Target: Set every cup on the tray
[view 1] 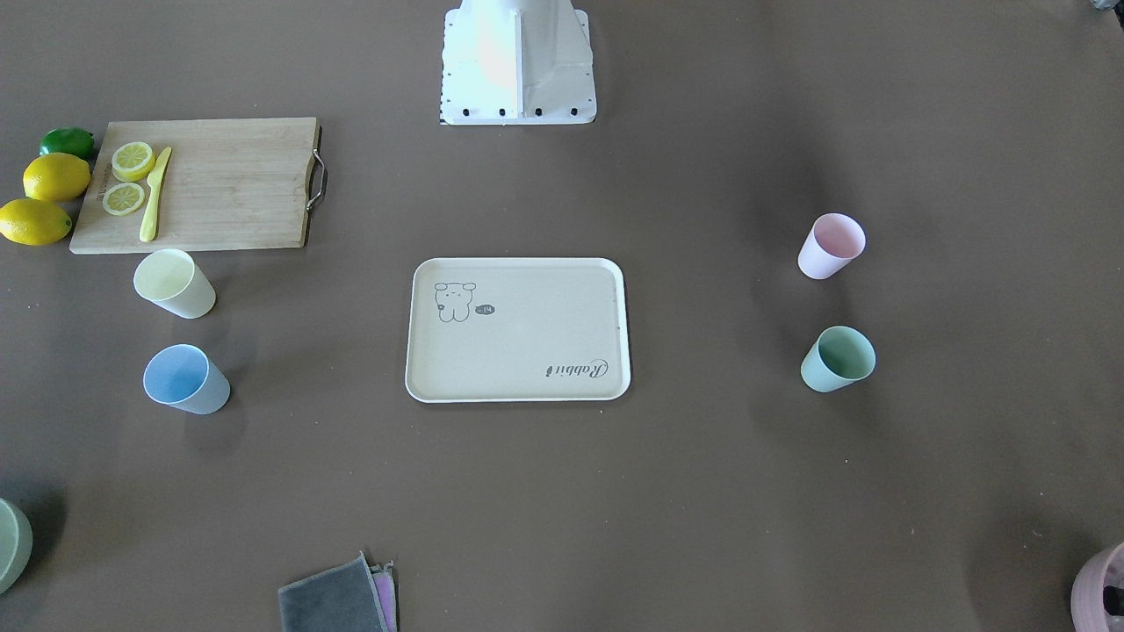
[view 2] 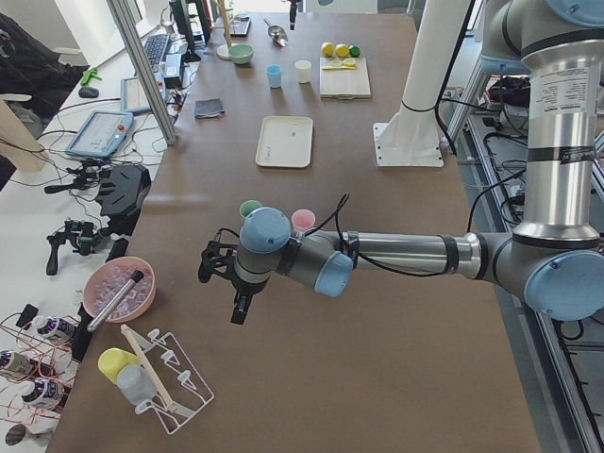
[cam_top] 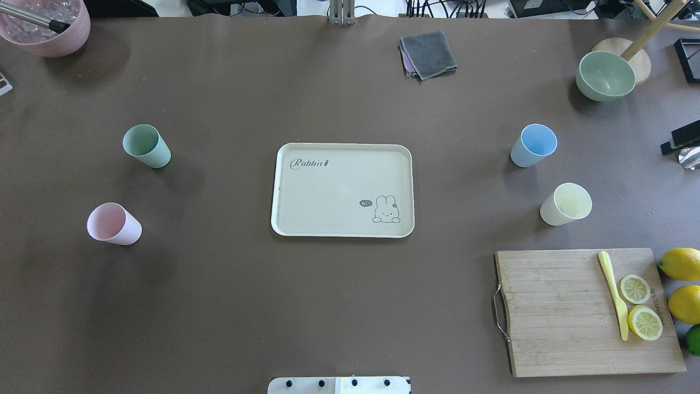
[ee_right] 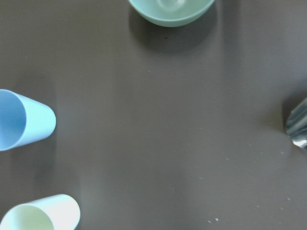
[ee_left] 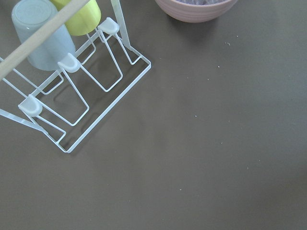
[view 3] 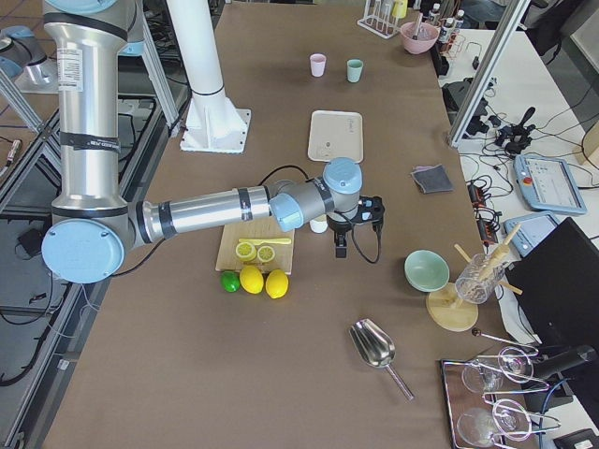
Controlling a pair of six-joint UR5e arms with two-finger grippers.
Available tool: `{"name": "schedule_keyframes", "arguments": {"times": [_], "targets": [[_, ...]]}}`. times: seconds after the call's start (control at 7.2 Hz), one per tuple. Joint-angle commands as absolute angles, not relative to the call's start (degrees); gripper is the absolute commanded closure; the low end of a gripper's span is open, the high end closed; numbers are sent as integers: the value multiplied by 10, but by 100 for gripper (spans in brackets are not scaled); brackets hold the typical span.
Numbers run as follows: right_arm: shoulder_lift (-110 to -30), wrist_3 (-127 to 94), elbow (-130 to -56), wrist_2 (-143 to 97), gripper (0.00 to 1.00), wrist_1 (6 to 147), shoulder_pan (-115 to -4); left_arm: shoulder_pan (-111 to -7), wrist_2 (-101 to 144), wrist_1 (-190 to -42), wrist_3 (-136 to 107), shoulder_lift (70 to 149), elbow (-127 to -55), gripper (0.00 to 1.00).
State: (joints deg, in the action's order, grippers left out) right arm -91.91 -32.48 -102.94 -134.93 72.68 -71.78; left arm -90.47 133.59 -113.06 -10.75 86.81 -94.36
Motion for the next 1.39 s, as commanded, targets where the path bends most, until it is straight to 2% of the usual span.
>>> {"name": "schedule_keyframes", "arguments": {"times": [0.0, 0.69, 1.25], "targets": [[-916, -387, -1046, -1318, 0, 674, -647, -904, 1336, -1149, -105, 866, -945, 2], [-922, -456, -1055, -1262, 0, 671, -565, -891, 1338, -1174, -170, 868, -951, 2], [-928, -487, -1053, -1241, 0, 671, -528, -727, 1313, -1176, -437, 867, -1075, 2]]}}
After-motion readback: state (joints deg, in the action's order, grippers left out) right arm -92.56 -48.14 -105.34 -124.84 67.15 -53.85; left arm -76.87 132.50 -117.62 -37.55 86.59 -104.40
